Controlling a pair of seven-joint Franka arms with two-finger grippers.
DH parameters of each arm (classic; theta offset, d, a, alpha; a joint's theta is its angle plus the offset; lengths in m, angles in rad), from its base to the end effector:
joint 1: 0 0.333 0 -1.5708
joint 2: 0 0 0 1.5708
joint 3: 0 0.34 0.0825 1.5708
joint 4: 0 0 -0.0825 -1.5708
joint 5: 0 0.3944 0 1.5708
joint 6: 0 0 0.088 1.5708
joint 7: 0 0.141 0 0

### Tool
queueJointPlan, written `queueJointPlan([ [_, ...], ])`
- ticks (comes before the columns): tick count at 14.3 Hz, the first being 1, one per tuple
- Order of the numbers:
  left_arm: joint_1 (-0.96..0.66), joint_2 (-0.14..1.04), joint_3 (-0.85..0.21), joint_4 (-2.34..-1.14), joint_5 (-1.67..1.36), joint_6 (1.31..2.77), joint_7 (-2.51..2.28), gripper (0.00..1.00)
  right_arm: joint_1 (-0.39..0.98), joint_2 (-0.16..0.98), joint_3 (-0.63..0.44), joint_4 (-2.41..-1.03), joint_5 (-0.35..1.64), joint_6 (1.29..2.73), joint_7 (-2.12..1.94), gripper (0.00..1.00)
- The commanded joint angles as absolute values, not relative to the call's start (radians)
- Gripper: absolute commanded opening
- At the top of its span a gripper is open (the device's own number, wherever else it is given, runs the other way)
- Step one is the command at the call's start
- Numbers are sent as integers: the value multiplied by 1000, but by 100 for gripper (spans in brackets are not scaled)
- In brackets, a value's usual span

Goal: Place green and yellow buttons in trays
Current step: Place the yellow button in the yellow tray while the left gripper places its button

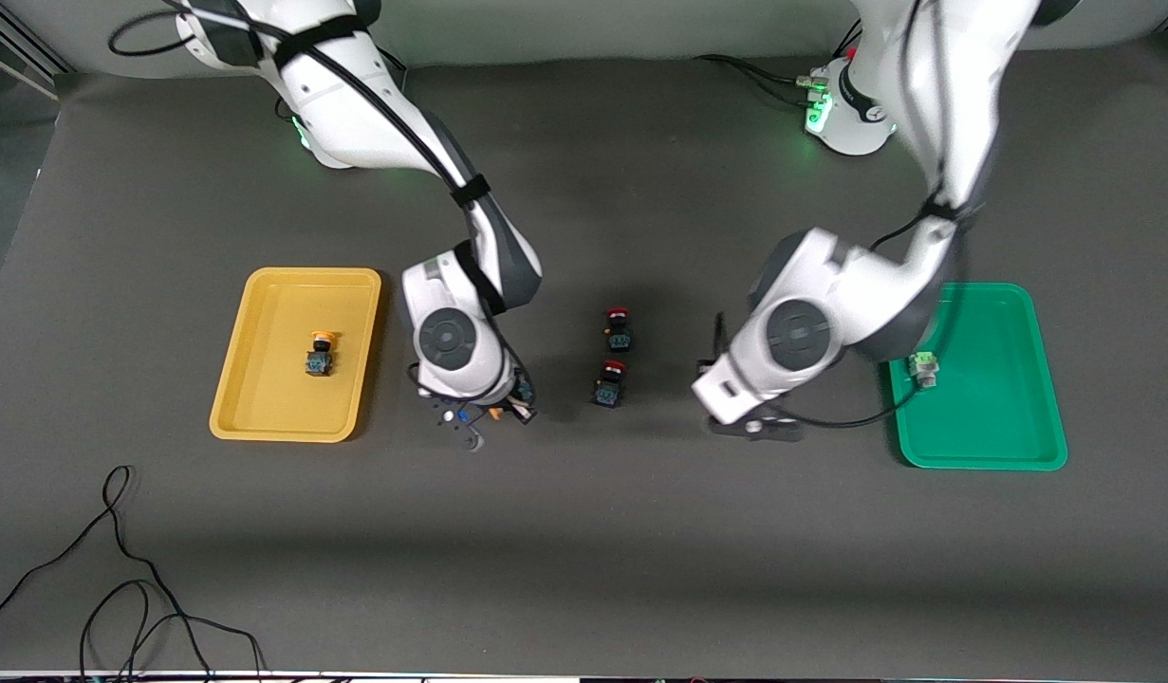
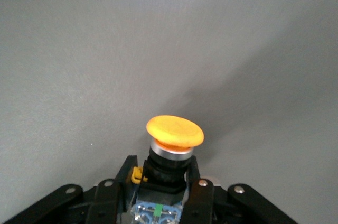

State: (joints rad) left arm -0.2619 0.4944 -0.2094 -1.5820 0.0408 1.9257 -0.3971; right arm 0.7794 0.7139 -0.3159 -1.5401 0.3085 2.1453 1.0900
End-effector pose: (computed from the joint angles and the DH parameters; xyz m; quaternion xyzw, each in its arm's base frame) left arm 0.6192 -0.2927 0.3277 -0.9964 0.0367 0.0766 0.0008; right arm 0.6196 0.3672 0.2198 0.9319 -0.3606 -0.0393 0.0070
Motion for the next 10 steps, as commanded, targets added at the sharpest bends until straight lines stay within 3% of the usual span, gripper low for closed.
queueJointPlan([
  [1,-139,375,-210,-1623,9,1785,-393,1,778,565,-414,-1565,313,1914,832,0],
  [5,117,296,-207,-1676,79,1701,-194,1,779,425,-613,-1638,313,1728,389,0],
  [8,303,294,-207,-1703,148,1729,-2,1,784,351,-760,-1744,311,1703,52,0],
  [10,359,298,-207,-1777,179,1849,37,1,785,350,-868,-1811,311,1730,-166,0],
])
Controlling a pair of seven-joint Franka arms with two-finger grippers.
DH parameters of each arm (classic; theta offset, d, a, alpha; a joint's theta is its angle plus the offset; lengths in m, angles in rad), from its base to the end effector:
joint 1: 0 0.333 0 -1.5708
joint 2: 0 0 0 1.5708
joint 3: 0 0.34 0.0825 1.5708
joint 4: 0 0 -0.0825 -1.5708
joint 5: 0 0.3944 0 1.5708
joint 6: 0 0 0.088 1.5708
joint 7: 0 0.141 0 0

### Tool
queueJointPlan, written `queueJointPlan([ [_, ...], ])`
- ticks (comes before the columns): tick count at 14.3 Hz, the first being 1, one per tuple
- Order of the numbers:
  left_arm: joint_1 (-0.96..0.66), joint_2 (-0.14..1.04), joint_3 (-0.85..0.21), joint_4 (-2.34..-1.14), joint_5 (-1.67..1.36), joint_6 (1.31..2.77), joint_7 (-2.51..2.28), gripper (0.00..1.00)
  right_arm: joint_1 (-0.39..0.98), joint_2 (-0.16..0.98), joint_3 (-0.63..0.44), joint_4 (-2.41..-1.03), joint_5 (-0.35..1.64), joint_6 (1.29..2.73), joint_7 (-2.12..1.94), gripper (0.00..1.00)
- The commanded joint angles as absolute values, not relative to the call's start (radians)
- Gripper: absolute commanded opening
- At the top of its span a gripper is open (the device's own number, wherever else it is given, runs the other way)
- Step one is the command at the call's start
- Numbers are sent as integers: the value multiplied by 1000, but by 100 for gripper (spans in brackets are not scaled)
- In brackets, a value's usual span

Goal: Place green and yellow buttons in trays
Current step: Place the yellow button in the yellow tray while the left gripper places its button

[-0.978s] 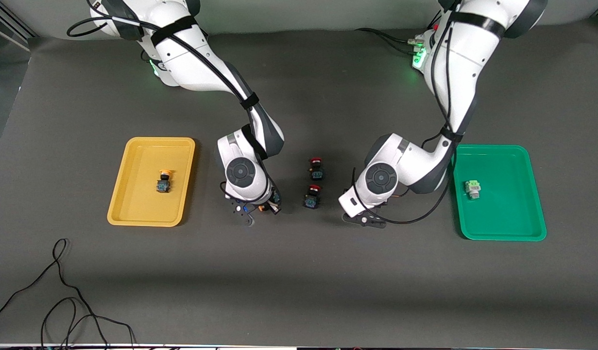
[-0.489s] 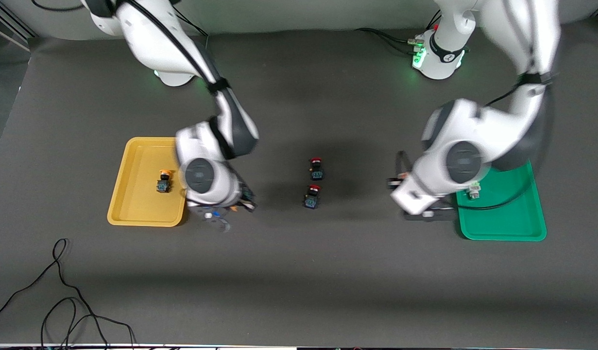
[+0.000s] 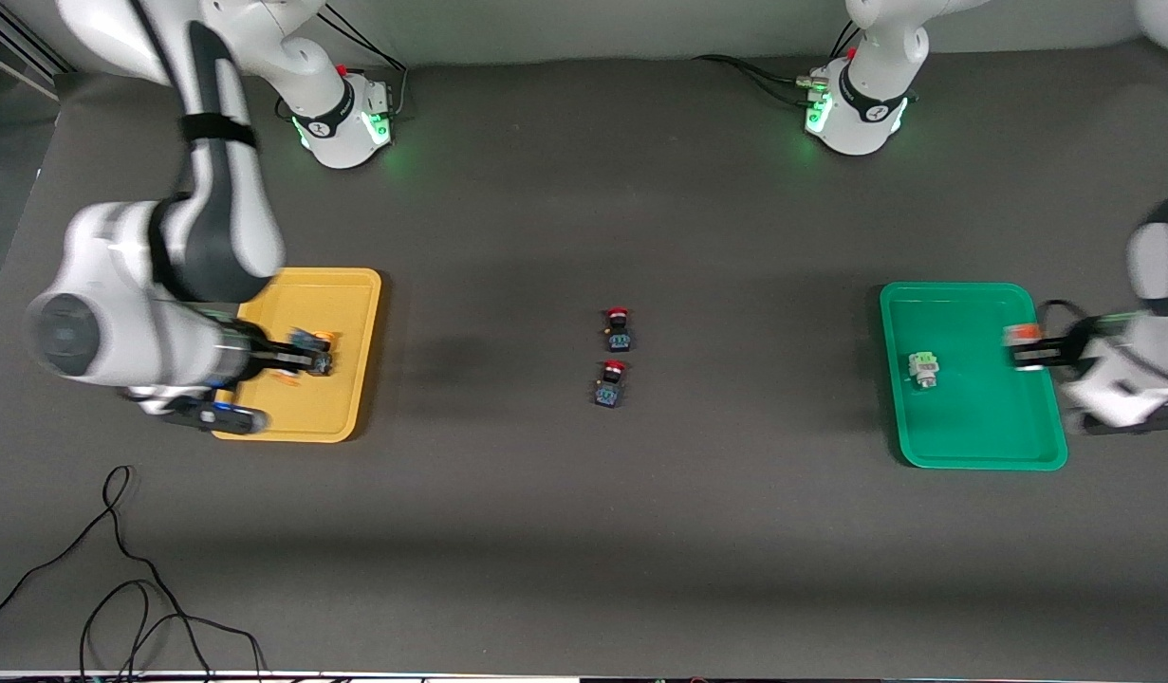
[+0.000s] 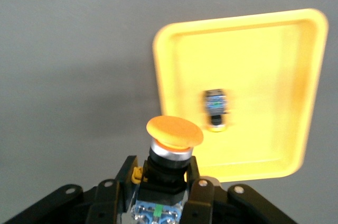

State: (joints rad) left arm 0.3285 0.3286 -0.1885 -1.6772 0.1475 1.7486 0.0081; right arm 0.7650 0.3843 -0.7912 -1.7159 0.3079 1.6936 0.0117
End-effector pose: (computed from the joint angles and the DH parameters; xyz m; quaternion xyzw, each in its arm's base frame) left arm 0.6196 0.1149 0.3815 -0.9904 -0.0444 0.1273 0.0304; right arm 0.6102 0.0616 0.3833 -0.9881 0.0607 0.1406 0.0132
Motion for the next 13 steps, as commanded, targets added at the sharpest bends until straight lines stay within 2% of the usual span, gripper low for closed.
queueJointPlan([
  [1,365,298,-206,-1860,195,1961,37,1,793,350,-896,-1854,308,1768,-242,0],
  [3,380,320,-198,-2045,248,2238,37,2,796,335,-926,-1966,275,1904,-336,0],
  [5,434,371,-184,-2165,264,2499,41,2,785,327,-955,-2080,279,2059,-469,0],
  [6,458,385,-184,-2186,281,2560,43,2,782,327,-960,-2121,285,2113,-504,0],
  [7,469,390,-184,-2186,290,2559,43,2,782,327,-960,-2161,285,2167,-511,0],
  [8,469,388,-186,-2184,290,2556,43,10,782,328,-960,-2198,287,2233,-511,0],
  [9,468,390,-184,-2183,291,2554,43,49,782,340,-959,-2226,291,2294,-512,0],
  [10,466,393,-186,-2180,291,2554,41,98,781,354,-953,-2244,317,2340,-514,0],
  [12,466,374,-186,-2166,290,2522,38,100,790,391,-946,-2267,426,2382,-567,0],
  [13,466,352,-187,-2130,290,2447,43,100,793,412,-945,-2278,495,2399,-610,0],
])
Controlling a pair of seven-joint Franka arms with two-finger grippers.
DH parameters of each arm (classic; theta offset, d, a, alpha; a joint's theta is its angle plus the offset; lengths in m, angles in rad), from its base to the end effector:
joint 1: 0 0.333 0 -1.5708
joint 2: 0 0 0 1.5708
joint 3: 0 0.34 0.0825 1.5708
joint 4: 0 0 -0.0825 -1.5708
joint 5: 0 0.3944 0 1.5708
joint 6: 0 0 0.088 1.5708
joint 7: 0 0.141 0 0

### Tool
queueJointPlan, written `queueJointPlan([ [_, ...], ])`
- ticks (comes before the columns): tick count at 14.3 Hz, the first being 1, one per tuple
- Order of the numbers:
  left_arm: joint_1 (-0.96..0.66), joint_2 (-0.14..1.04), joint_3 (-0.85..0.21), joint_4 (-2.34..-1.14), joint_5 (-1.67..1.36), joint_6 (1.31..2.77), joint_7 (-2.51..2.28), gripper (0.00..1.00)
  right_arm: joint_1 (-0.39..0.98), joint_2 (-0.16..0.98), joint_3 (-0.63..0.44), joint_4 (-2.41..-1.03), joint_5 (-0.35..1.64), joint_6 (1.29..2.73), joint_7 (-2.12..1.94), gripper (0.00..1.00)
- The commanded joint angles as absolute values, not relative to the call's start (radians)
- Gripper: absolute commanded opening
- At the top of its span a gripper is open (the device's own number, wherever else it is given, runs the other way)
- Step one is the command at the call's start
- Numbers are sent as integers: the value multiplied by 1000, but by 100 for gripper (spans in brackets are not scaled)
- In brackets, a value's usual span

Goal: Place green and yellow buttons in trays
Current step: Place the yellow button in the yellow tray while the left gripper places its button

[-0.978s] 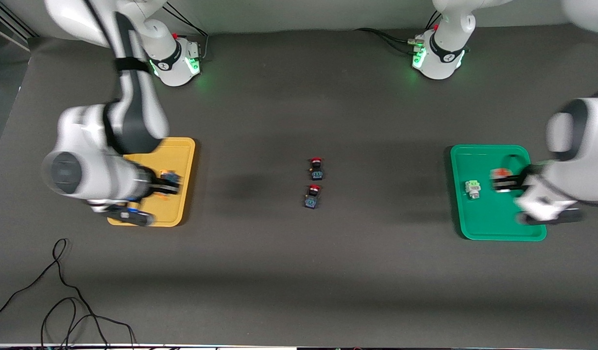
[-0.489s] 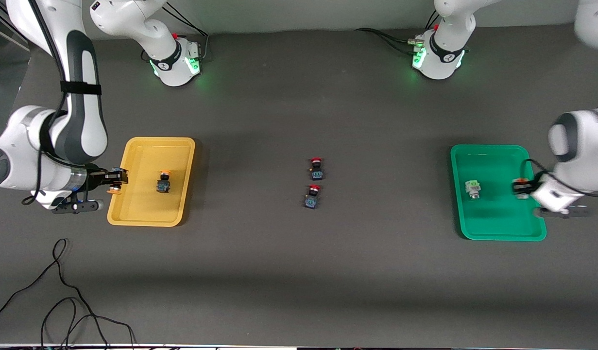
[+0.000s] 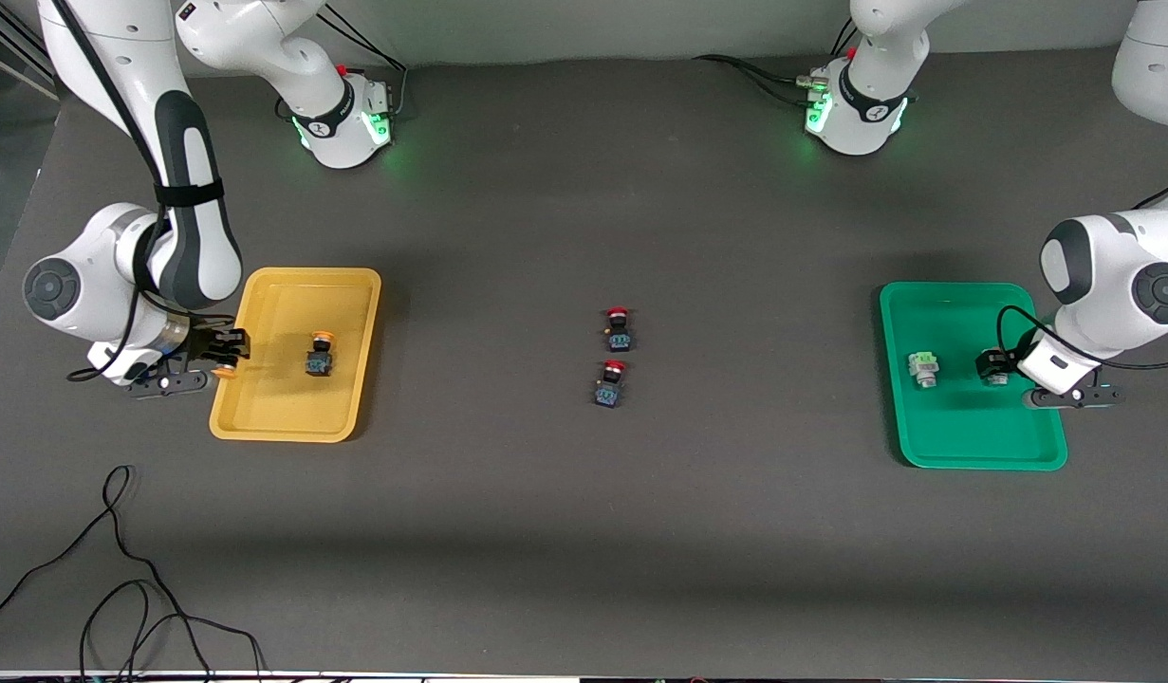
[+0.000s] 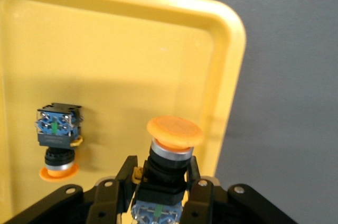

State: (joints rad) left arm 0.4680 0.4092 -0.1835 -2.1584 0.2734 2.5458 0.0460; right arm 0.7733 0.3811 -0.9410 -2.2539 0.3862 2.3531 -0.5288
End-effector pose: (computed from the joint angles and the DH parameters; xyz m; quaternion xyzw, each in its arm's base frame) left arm 0.5572 0.1626 0.1868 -0.9991 -0.0127 0.0104 0.0383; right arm 0.5283 -0.0866 0.2334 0.9978 0.0454 -0.0477 0.0085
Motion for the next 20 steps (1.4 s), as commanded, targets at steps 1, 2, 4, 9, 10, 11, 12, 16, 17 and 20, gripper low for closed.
queueJointPlan([
  [1,463,332,-192,-2065,290,2327,60,100,792,440,-930,-2276,562,2404,-670,0],
  [2,457,316,-195,-1983,278,2183,81,100,792,460,-924,-2275,621,2404,-723,0],
  [4,459,311,-237,-1793,259,1885,110,100,792,485,-922,-2272,699,2404,-791,0],
  [9,459,244,-301,-1559,209,1505,137,100,790,508,-914,-2269,706,2405,-804,0],
  [10,459,203,-304,-1562,160,1496,137,100,792,508,-914,-2267,706,2405,-804,0],
  [11,457,165,-304,-1566,108,1485,137,100,790,508,-914,-2267,706,2404,-805,0],
  [12,456,134,-305,-1569,71,1474,137,100,792,509,-910,-2267,707,2404,-804,48],
  [16,375,65,-308,-1575,-20,1459,110,100,790,506,-910,-2267,713,2401,-802,100],
  [17,330,54,-284,-1580,-21,1462,92,100,790,503,-910,-2267,713,2399,-802,100],
  [20,65,43,-90,-1583,-21,1480,14,100,796,441,-913,-2263,715,2372,-757,100],
])
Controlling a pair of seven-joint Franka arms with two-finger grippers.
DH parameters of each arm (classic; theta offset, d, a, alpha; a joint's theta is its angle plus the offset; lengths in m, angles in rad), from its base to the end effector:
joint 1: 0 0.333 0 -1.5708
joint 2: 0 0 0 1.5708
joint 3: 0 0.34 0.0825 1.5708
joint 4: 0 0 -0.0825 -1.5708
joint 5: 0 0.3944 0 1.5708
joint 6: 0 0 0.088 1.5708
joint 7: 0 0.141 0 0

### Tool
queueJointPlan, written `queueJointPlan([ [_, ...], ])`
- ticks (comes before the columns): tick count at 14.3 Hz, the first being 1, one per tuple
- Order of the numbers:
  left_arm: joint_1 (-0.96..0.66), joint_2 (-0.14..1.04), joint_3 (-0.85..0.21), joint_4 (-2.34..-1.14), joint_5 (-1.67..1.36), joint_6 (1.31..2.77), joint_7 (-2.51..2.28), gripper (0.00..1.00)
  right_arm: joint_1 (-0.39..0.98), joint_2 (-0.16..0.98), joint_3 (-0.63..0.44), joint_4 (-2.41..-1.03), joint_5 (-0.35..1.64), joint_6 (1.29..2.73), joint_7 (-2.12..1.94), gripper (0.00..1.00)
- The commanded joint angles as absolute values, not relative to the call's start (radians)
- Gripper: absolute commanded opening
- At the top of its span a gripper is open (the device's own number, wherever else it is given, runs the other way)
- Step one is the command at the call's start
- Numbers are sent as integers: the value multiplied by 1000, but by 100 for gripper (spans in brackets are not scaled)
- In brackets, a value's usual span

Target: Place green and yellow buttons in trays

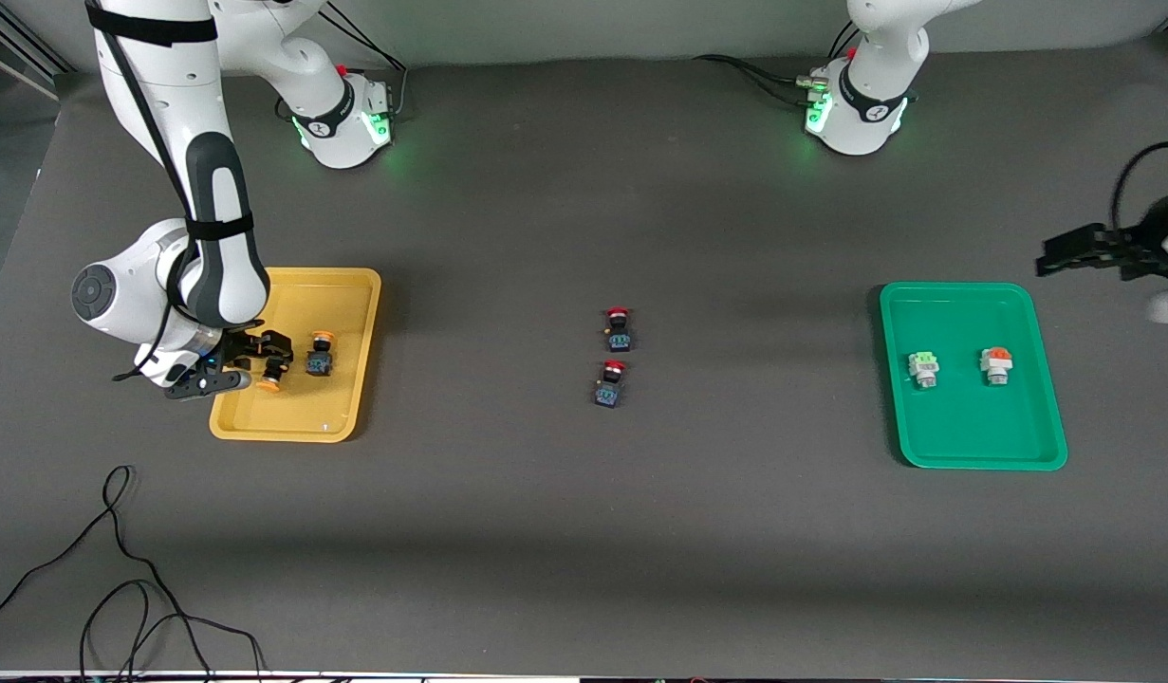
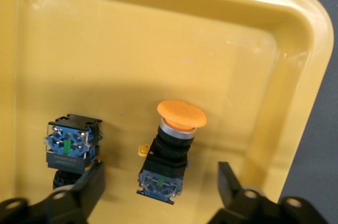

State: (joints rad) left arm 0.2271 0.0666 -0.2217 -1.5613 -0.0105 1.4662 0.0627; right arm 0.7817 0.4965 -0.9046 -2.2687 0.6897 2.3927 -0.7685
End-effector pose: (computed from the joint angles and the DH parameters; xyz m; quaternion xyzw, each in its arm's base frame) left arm 0.5671 0.0053 0.5742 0.9963 -0.0290 -0.0795 0.0153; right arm 0.5240 -0.0684 0.1875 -0.9966 -0.0680 0.0282 0.0364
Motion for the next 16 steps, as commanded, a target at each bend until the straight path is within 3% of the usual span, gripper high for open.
queueJointPlan([
  [1,-15,43,-31,-1583,-21,1486,-17,100,799,405,-916,-2249,712,2356,-706,100],
  [4,-188,40,101,-1583,-21,1499,-61,100,843,367,-968,-2165,668,2197,-550,100],
  [6,-190,34,103,-1582,-21,1493,-60,100,957,367,-1091,-2035,489,2059,-349,99],
  [10,-187,31,103,-1582,-21,1488,-58,100,1063,368,-1250,-1734,413,1671,-146,99],
  [13,-187,31,103,-1583,-17,1482,-51,100,1055,374,-1262,-1495,309,1447,-46,100],
  [16,-186,34,104,-1580,-14,1477,-45,100,1026,374,-1284,-1364,299,1306,-43,100],
])
